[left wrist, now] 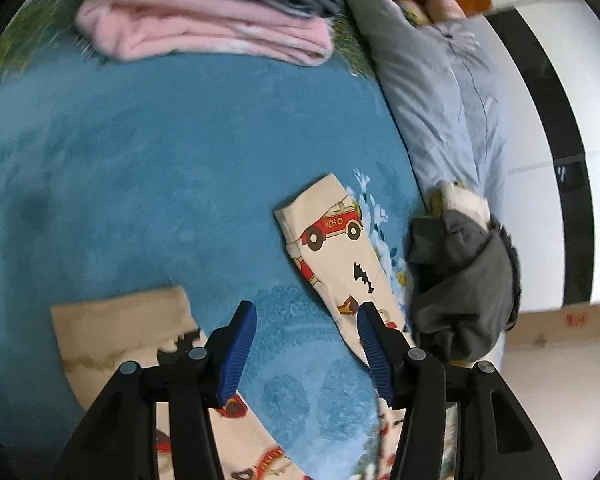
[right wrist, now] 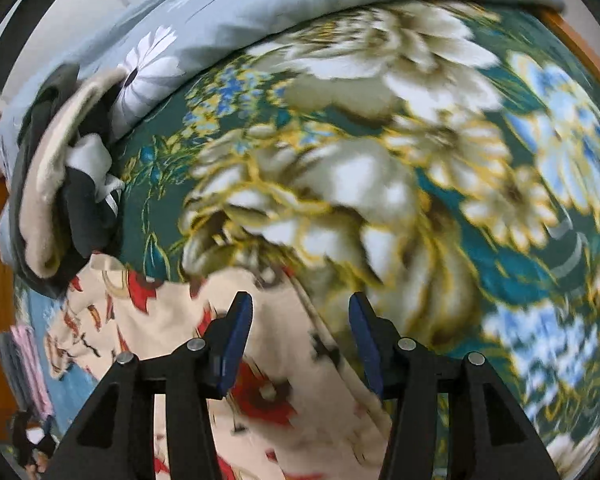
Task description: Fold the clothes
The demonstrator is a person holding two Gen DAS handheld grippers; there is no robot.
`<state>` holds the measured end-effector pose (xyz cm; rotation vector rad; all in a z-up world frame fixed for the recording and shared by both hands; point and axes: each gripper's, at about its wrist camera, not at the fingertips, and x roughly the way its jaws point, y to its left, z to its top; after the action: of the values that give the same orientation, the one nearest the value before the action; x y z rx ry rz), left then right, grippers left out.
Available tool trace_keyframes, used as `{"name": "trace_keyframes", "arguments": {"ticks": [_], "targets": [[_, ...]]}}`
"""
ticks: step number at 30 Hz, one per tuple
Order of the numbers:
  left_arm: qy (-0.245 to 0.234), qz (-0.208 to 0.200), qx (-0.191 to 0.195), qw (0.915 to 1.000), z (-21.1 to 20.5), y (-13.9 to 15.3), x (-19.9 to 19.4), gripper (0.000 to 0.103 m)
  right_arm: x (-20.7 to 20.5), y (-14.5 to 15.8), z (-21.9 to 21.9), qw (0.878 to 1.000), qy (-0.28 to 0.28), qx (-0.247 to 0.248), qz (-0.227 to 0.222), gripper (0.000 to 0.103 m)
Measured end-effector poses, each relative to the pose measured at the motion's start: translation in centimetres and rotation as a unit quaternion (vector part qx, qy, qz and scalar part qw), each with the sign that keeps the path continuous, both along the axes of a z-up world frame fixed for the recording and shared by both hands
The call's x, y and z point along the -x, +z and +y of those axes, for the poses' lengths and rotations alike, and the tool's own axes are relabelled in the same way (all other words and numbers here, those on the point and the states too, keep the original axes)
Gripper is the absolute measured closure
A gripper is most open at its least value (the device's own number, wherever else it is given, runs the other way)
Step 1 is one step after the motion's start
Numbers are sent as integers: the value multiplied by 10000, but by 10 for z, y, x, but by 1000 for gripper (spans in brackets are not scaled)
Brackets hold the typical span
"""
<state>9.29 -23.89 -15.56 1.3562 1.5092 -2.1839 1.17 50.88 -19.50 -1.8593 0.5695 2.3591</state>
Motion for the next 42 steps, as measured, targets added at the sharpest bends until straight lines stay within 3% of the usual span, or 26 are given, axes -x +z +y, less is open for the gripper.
{"name": "trace_keyframes", "arguments": {"ticks": [4, 7, 8, 9, 13, 16, 19, 22, 29, 33, 35, 38, 42], "targets": [[52, 14, -4, 10000, 4, 1, -4, 46, 16, -20, -17, 9964, 605, -488, -342, 52], [-19, 14, 38, 10000, 9, 1, -3, 46, 16, -21, -25, 9948, 741, -665, -233, 52], [-54, 0, 66, 10000, 11, 1, -2, 46, 15, -19, -27, 9952, 747, -605, -179, 54], [-82, -20, 77, 9999, 12, 1, -1, 46, 14, -17, -29, 9952, 790, -559, -113, 69], [-152, -61, 83, 9998, 14, 0, 0, 46, 7, -7, -44, 9893, 1117, -939, 87, 77], [-111, -37, 45, 9999, 12, 0, -2, 46, 5, 11, -38, 9882, 956, -1117, 424, 78], [-47, -27, -106, 9999, 10, -5, -4, 46, 9, 38, -5, 9887, 321, -1212, 822, 78], [-103, -102, -185, 9997, 10, -9, -2, 46, 19, 37, 24, 9919, -154, -1051, 696, 78], [-125, -107, -31, 9999, 11, -4, -5, 46, 11, 30, 8, 9893, -115, -1382, 458, 76], [31, -11, -178, 9998, 8, -3, -11, 46, 1, 59, 3, 9855, -319, -1501, 723, 67], [10, 42, -148, 9999, 9, 0, -12, 46, -13, 76, -10, 9868, -359, -1212, 1011, 67], [-304, 9, 119, 9995, 12, 11, -9, 46, -26, 80, -62, 9904, 376, -830, 1037, 67], [-725, -61, 726, 9947, 5, 29, -11, 43, -47, 70, -150, 9796, 1695, -549, 929, 67]]}}
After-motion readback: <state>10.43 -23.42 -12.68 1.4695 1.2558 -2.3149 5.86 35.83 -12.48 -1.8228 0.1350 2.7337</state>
